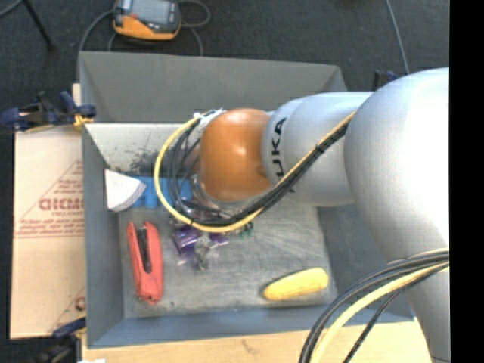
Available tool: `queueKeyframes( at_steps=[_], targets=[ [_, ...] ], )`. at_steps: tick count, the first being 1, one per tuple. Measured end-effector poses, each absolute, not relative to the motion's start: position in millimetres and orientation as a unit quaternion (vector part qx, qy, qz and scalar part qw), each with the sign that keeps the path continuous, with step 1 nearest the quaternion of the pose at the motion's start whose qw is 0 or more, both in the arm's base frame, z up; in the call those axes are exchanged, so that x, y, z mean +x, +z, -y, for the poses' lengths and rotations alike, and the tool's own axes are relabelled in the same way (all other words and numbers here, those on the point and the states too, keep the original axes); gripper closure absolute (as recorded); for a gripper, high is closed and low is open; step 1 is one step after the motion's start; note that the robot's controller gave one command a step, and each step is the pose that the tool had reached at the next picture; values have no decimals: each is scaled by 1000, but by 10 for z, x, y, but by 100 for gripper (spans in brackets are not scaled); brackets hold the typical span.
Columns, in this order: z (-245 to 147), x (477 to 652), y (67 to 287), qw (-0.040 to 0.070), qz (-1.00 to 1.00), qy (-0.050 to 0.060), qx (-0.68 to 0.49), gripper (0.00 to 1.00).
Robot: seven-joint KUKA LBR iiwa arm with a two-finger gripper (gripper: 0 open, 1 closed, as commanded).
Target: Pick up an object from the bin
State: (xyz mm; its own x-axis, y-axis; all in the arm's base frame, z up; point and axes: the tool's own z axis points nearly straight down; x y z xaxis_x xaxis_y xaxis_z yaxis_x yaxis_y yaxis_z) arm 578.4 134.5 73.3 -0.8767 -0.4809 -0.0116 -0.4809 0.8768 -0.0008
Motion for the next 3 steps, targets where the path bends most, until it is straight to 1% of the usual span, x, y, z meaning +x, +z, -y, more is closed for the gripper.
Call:
queueKeyframes(
  at_steps=[1, 2, 3],
  targets=[
    [-1341, 5768, 769, 3, -969, 1, -248, 100],
    [-1330, 5738, 966, -3, -969, 0, -248, 100],
    [-1330, 5764, 1178, 1, -969, 0, -247, 100]
  ],
)
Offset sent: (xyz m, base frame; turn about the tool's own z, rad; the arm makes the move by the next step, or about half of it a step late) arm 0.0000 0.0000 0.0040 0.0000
